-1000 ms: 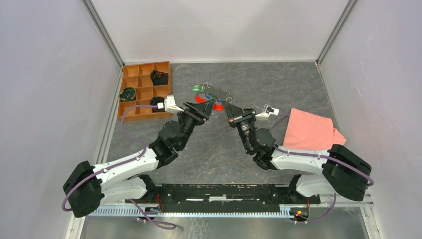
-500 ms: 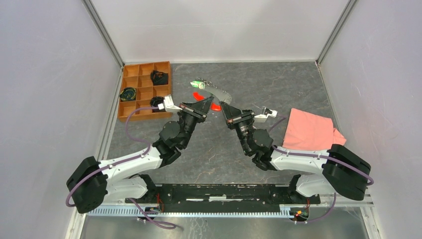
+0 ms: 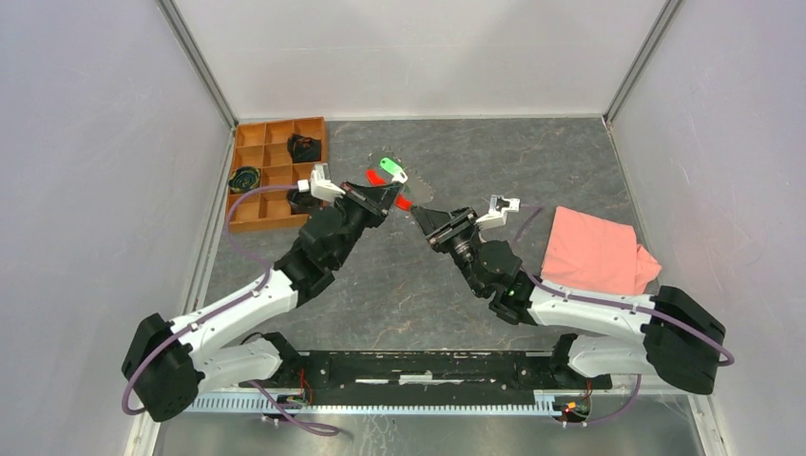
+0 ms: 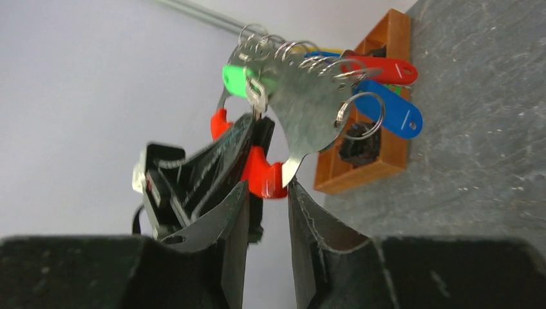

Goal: Remove the keys from the keyring
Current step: Adjust the keyring.

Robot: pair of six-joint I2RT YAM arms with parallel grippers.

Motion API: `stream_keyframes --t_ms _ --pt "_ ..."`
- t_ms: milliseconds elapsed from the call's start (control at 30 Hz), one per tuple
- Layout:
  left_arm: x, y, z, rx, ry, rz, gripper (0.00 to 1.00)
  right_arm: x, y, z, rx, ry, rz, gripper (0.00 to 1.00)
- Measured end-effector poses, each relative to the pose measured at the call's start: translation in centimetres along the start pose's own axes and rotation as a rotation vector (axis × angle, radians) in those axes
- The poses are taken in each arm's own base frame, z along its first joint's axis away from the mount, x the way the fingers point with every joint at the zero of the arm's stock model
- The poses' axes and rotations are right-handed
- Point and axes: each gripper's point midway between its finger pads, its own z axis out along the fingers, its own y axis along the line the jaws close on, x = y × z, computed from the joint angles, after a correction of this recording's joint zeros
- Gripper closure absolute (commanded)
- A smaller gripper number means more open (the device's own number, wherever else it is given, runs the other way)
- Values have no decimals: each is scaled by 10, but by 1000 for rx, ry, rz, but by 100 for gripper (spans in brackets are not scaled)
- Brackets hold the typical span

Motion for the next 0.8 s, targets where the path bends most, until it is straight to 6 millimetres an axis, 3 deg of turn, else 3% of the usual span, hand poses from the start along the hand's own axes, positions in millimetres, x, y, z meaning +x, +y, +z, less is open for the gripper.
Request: stream_keyframes --t_ms 133,300,467,600,733,800 --pt "-11 25 5 -89 62 31 98 0 0 -8 8 39 -100 66" --pt "-26 64 2 -202 164 38 98 -17 5 -26 -16 34 -254 65" --pt "-31 78 1 -221 337 -10 98 -32 0 -37 -12 34 -516 60" --pt "3 73 -4 -145 584 -79 98 -40 -8 -47 -34 67 -799 57" --pt "40 81 -26 -124 827 -169 98 -43 -16 -63 -98 134 -1073 53" --pt "48 79 -39 -105 895 -184 98 -42 -20 -73 -148 166 -1157 51"
